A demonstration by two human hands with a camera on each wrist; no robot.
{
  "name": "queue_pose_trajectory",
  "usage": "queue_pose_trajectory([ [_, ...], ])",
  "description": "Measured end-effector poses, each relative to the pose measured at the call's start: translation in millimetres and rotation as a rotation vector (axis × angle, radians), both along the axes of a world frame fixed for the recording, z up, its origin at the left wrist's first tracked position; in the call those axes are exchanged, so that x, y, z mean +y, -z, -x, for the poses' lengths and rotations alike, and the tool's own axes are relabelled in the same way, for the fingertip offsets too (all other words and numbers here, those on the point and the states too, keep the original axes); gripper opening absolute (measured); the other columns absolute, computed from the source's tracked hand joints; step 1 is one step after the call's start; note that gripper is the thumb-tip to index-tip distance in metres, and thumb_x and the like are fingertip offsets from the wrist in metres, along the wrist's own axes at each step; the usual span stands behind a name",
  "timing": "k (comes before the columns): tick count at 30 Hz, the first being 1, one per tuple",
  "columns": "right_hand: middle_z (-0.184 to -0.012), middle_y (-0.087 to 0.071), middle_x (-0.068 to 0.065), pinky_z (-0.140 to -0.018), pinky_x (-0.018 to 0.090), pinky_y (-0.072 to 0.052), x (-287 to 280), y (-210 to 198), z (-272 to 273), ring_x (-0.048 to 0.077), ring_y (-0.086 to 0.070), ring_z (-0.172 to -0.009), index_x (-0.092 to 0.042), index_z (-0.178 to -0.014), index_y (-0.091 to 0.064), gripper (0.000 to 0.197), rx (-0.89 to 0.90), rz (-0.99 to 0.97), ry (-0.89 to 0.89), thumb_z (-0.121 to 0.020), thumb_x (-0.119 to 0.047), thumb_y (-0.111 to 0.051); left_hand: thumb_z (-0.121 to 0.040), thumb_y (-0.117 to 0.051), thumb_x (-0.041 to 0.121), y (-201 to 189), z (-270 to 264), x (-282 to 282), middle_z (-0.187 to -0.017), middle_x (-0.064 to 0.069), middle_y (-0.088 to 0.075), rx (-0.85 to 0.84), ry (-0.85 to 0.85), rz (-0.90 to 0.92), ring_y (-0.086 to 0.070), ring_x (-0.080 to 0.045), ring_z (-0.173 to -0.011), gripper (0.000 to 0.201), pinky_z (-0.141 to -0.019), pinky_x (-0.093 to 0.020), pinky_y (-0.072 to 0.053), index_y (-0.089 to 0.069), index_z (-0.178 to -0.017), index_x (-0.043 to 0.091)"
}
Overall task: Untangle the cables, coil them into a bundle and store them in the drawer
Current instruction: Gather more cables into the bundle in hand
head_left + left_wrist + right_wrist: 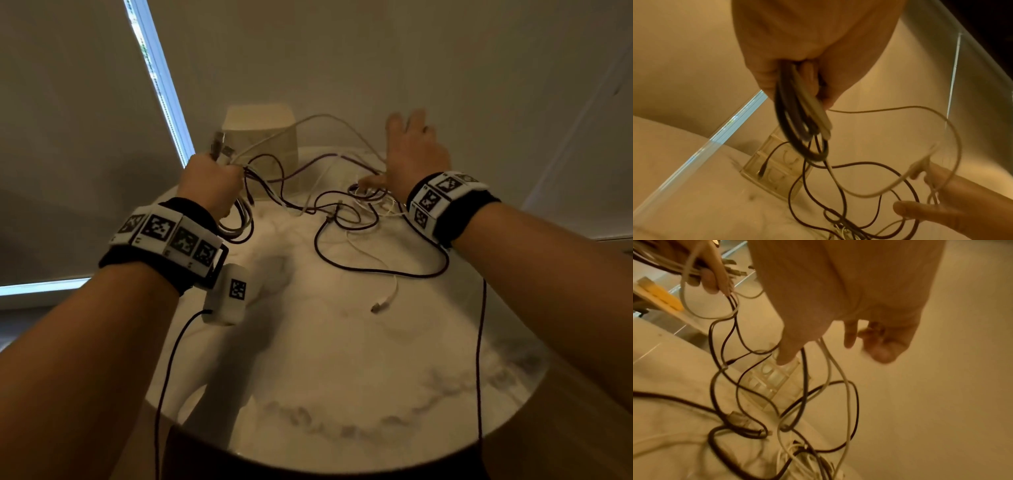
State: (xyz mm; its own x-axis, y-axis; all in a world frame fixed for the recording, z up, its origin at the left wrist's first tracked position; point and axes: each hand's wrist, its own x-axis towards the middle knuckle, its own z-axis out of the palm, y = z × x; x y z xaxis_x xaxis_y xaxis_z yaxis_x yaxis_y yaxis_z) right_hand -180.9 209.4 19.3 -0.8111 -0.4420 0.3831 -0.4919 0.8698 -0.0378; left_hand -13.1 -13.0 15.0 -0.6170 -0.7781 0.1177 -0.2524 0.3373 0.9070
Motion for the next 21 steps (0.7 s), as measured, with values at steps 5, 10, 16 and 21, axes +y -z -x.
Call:
queue_pose_trajectory([
  [5,-0.072,-0.067,0.005,-0.046,0.023,-0.044,-7,-5,-4,0.019,-0.062,-0.055,-0.007,-0.077,-0.059,0.059,-0.584,0.078,-0.016,-0.076,-0.065,-0.071,-0.088,-0.054,0.010,-1,2,1,-0.087,-0.014,-0.054,0.116,-0.062,-0.139,-0.038,-0.019,-0.054,0.006,-0.048,-0.025,-0.032,-0.059,-0.090,0.007],
  [10,-0.090,-0.073,-0.005,-0.080,0.030,-0.055,-36,24,-29,0.016,-0.069,-0.085,-0.017,-0.103,-0.076,0.045,-0.677,-0.045,-0.308,-0.085,-0.057,-0.067,-0.093,-0.056,0.008,3,2,8,-0.076,-0.009,-0.056,0.145,0.010,-0.203,-0.037,-0.016,-0.048,0.013,-0.044,-0.023,-0.031,-0.058,-0.080,0.010],
  [16,-0.084,-0.064,0.003,-0.078,0.032,-0.050,-61,50,-56,0.024,-0.061,-0.084,-0.013,-0.079,-0.063,0.044,-0.580,-0.499,-0.315,-0.084,-0.056,-0.068,-0.094,-0.057,0.009,8,-2,8,-0.071,-0.005,-0.057,0.119,0.101,-0.160,-0.040,-0.014,-0.049,0.012,-0.044,-0.024,-0.034,-0.059,-0.082,0.009],
  [21,-0.089,-0.070,0.003,-0.077,0.032,-0.056,-39,42,-63,0.019,-0.067,-0.084,-0.011,-0.100,-0.069,0.026,-0.804,-0.440,-0.418,-0.093,-0.035,-0.063,-0.098,-0.056,0.010,9,1,3,-0.075,-0.004,-0.064,0.146,0.073,-0.170,-0.041,-0.014,-0.048,0.017,-0.045,-0.024,-0.036,-0.059,-0.081,0.013],
])
